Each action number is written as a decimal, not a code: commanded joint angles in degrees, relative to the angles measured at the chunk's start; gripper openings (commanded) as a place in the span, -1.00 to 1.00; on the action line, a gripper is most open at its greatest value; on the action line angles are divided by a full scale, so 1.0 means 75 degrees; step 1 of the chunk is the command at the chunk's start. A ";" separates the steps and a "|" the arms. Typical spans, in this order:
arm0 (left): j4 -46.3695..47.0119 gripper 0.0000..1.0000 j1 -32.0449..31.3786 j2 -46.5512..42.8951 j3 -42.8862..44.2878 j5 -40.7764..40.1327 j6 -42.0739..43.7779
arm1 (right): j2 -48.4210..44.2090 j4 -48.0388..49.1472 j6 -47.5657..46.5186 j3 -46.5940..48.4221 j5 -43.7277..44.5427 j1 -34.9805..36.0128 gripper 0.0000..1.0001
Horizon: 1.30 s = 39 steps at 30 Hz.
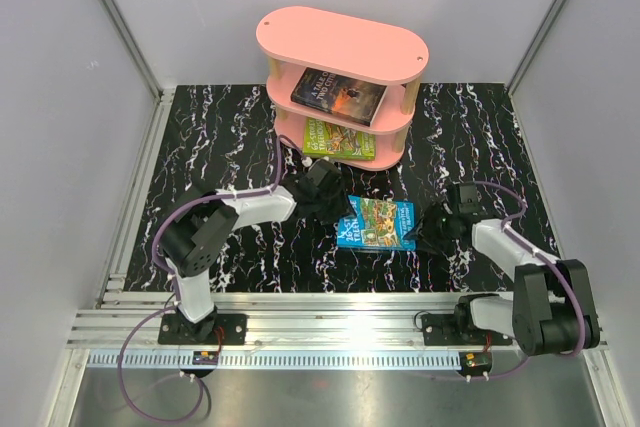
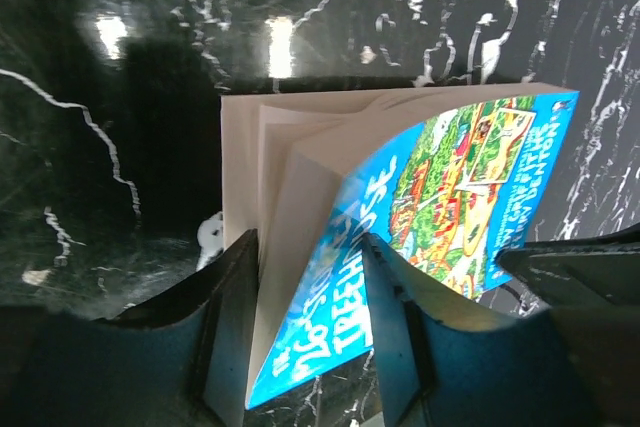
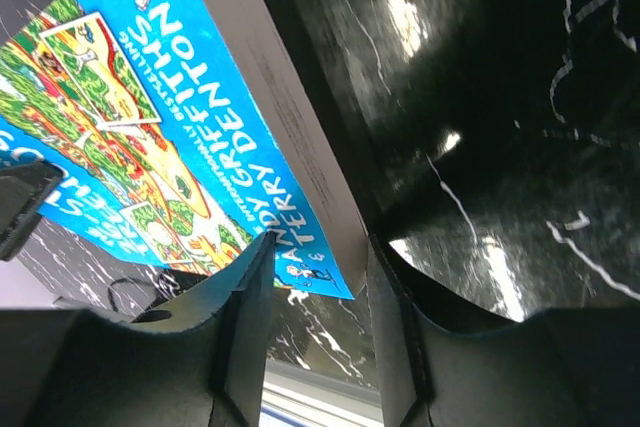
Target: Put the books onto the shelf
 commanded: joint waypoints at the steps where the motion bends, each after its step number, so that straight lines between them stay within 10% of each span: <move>1: 0.0947 -0.62 -0.0640 -0.0287 0.0761 0.1344 -0.0628 | -0.0398 0.0422 0.0492 -0.0039 -0.1289 0.0311 -0.32; 3: 0.0831 -0.90 -0.0687 -0.0311 0.0902 0.1379 -0.0640 | -0.0644 0.0153 0.0457 -0.0016 -0.1278 0.0299 -0.27; 7: 0.0421 -1.00 -0.0687 -0.0486 0.1031 0.1228 -0.0640 | -0.1206 -0.0749 0.0387 0.0357 -0.1009 0.0287 0.99; 39: -0.0882 -1.00 -0.1050 -0.2537 0.0001 -0.1715 -0.2854 | -0.5074 -0.6844 0.1335 0.1871 0.0246 0.0299 1.00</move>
